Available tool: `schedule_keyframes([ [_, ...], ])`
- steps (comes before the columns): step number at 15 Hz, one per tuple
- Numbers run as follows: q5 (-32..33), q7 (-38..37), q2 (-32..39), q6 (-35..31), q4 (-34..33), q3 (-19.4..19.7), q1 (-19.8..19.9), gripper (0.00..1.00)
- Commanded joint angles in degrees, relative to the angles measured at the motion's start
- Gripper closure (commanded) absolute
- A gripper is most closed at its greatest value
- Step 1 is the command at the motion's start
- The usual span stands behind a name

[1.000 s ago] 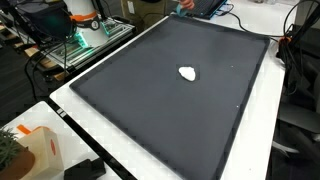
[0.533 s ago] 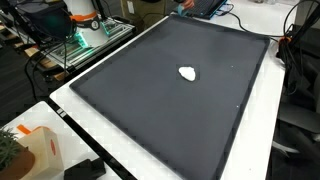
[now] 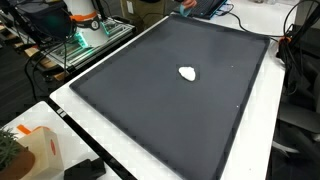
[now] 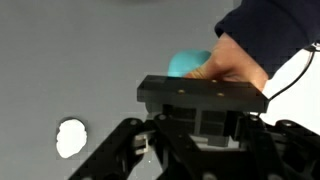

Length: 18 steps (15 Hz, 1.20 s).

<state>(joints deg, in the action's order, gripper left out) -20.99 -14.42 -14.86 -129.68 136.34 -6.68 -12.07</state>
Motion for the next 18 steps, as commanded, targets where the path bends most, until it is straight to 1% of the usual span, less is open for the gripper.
schedule_keyframes([
  [1, -1.59, 0.96, -0.39, 1.82, 0.19, -0.46, 0.68, 0.20],
  [2, -1.77, 1.05, -0.42, 1.76, 0.22, -0.45, 0.65, 0.19],
  [5, -2.00, 1.12, -0.46, 2.07, 0.24, -0.41, 0.67, 0.01],
  [6, -2.05, 1.07, -0.45, 2.14, 0.23, -0.40, 0.69, 0.00],
  [12, -2.29, 1.16, -0.40, 2.32, 0.22, -0.39, 0.68, 0.00],
  [15, -2.35, 1.18, -0.34, 2.47, 0.18, -0.37, 0.70, 0.13],
  [16, -2.37, 1.18, -0.34, 2.45, 0.18, -0.36, 0.71, 0.13],
  [17, -2.41, 1.19, -0.34, 2.45, 0.19, -0.35, 0.72, 0.20],
  [18, -2.38, 1.17, -0.32, 2.45, 0.18, -0.36, 0.73, 0.16],
])
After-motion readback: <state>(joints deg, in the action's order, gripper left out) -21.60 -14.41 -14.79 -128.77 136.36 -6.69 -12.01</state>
